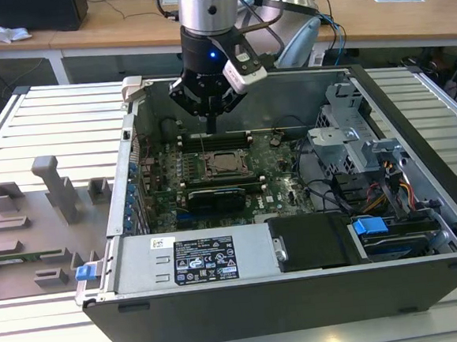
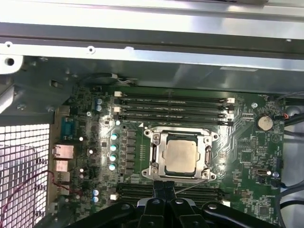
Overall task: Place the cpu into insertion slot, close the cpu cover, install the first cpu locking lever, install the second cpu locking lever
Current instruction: 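Install the first cpu locking lever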
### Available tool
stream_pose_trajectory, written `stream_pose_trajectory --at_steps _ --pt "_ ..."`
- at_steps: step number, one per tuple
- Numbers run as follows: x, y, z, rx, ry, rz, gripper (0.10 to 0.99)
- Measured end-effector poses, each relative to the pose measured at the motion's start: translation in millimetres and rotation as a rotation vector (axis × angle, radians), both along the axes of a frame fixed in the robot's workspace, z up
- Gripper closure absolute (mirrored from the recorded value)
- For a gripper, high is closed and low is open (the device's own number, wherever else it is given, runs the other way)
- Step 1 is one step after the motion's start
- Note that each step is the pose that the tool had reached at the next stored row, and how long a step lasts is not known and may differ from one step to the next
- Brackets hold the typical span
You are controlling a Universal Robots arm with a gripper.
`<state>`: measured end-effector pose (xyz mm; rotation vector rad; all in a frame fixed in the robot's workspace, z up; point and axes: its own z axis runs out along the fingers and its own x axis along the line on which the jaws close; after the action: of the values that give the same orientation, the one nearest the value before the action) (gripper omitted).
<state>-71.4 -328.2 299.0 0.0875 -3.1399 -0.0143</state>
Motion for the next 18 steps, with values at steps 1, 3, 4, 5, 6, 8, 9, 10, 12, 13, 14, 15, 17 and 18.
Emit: stream_pose_trajectory --at_steps 1,3,4,5,6,8,9,10,12,13,14,15,17,18 --pt "-1.2 0.0 0.0 0.0 0.0 0.0 0.98" --pt "-4.0 0.0 0.0 0.0 0.0 0.0 0.98" --pt "-6.3 0.0 0.1 0.0 0.0 0.0 0.98" --pt "-7.5 0.0 0.1 0.0 0.0 0.0 0.98" --pt "-8.7 0.0 0.0 0.0 -0.0001 0.0 0.98" --pt "-11.8 0.0 0.0 0.0 -0.0001 0.0 0.98" --pt "-13.6 0.0 0.0 0.0 -0.0001 0.0 0.98" --pt "-14.9 0.0 0.0 0.0 -0.0001 0.0 0.98" --pt "-20.7 0.6 0.1 0.0 0.0 0.0 0.98" --pt "-23.5 3.6 0.0 0.0 0.0 0.0 0.98" --pt "-24.5 9.1 -0.1 0.0 0.0 0.0 0.98" --pt "-24.6 13.8 -0.4 0.0 0.0 0.0 0.98" --pt "-25.0 19.7 -1.1 0.0 -0.0001 0.0 0.98" --pt "-25.2 22.0 -1.5 0.0 -0.0001 0.0 0.98"
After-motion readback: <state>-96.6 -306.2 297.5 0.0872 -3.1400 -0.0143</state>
